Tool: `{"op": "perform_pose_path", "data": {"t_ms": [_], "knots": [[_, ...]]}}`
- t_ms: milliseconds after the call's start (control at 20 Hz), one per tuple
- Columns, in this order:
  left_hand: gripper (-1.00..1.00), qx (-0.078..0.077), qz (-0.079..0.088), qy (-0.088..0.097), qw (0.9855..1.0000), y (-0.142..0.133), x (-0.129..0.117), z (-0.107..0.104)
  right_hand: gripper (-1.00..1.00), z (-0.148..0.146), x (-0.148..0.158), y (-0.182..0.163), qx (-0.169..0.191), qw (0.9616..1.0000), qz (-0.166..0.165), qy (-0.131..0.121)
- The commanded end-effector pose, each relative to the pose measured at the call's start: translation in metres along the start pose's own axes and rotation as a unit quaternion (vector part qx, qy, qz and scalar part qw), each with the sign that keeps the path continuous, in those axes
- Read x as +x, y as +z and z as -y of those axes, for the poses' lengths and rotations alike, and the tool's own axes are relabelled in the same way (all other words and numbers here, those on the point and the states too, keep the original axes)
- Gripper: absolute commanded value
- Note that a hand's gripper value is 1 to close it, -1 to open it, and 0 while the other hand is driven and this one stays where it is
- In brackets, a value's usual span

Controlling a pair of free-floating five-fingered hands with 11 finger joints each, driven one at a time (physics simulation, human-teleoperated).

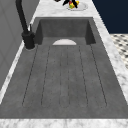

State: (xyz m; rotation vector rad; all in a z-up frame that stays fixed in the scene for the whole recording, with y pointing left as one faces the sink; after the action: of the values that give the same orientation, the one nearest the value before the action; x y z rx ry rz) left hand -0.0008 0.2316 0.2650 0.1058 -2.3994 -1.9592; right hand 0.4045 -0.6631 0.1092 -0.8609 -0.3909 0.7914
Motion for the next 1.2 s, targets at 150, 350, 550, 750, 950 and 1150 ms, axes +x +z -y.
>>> {"op": "perform_pose_path", "data": {"t_ms": [150, 350, 550, 750, 950, 1150], "knots": [[0.0, 0.0, 0.0, 0.0, 1.0, 0.0, 0.0, 0.0, -1.0, -0.003, 0.007, -0.002, 0.022, 0.9989, 0.013, 0.04], [0.0, 0.0, 0.0, 0.0, 1.0, 0.0, 0.0, 0.0, -1.0, -0.002, 0.007, 0.023, -0.049, 0.9971, -0.002, 0.059], [0.0, 0.0, 0.0, 0.0, 1.0, 0.0, 0.0, 0.0, -1.0, -0.004, 0.01, 0.041, -0.089, 0.9943, -0.012, 0.057], [0.0, 0.0, 0.0, 0.0, 1.0, 0.0, 0.0, 0.0, -1.0, -0.007, 0.013, 0.055, -0.137, 0.9889, -0.02, 0.054], [0.0, 0.0, 0.0, 0.0, 1.0, 0.0, 0.0, 0.0, -1.0, -0.013, 0.019, 0.062, -0.113, 0.9907, -0.002, 0.076], [0.0, 0.0, 0.0, 0.0, 1.0, 0.0, 0.0, 0.0, -1.0, -0.013, 0.019, 0.067, -0.117, 0.9884, 0.026, 0.093]]}}
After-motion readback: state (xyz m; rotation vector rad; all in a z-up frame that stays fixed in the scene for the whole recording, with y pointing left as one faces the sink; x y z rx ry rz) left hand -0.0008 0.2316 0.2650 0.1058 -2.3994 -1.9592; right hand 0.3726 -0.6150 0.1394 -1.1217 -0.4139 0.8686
